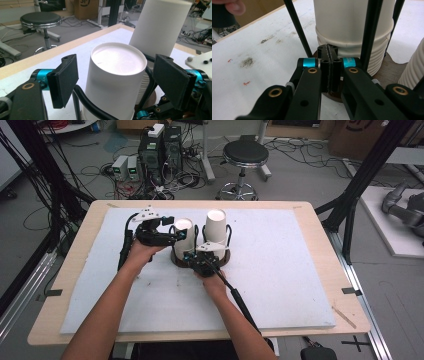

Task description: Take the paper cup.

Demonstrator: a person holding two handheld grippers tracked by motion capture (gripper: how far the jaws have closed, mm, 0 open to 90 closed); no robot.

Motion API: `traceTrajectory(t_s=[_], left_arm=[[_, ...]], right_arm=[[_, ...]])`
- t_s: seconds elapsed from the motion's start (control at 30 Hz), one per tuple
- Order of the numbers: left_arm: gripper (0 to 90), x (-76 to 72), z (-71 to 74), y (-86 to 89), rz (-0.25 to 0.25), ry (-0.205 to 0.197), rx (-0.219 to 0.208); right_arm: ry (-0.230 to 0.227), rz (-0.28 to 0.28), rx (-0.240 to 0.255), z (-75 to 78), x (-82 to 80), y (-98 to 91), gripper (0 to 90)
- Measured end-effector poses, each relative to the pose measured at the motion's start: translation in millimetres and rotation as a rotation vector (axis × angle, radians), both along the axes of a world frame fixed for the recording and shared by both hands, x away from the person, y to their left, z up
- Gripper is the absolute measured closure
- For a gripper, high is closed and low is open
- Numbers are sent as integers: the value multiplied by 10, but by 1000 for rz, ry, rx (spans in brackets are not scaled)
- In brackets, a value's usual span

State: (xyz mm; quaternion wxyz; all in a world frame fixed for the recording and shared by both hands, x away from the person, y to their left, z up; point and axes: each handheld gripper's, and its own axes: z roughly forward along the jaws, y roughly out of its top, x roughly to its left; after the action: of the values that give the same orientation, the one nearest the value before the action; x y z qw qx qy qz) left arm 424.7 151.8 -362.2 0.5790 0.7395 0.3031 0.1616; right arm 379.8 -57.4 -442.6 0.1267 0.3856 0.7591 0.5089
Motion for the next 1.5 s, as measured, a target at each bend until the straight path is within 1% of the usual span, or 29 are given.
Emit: traceTrajectory(t_s=[0.2, 0.27, 0.33, 0.5, 0.63, 0.67, 0.8, 1.0, 1.1, 1.2, 1.37, 1.5], left_arm=[[209, 27, -37, -36, -10, 9, 18], [209, 37, -53, -46, -16, 21, 7], [209, 45, -56, -51, -16, 22, 5], [210, 58, -48, -71, -14, 25, 21], [237, 63, -46, -82, -14, 22, 30], [260, 63, -43, -78, -18, 16, 42], [314, 62, -43, -74, -14, 10, 49], [325, 54, -30, -68, -16, -5, 62], [329, 44, -9, -55, -14, -10, 49], [333, 30, 39, -42, -10, -24, 30], [335, 6, 161, -22, -6, -48, 0], [336, -22, 260, -15, -1, -71, -10]], right_arm=[[1, -5, 2, -4, -1, 6, 900], [1, -6, 3, -4, -1, 6, 900], [1, -8, 2, -4, -2, 8, 900], [10, -26, 1, 5, -11, 28, 900], [15, -31, 2, 7, -12, 30, 900], [15, -31, 2, 7, -12, 30, 900], [17, -31, 2, 8, -12, 30, 900], [16, -28, 2, 7, -10, 29, 900], [15, -28, 1, 7, -9, 28, 900], [15, -28, 3, 6, -8, 29, 900], [11, -27, 0, 4, -5, 29, 900], [10, -23, -3, 6, -5, 28, 900]])
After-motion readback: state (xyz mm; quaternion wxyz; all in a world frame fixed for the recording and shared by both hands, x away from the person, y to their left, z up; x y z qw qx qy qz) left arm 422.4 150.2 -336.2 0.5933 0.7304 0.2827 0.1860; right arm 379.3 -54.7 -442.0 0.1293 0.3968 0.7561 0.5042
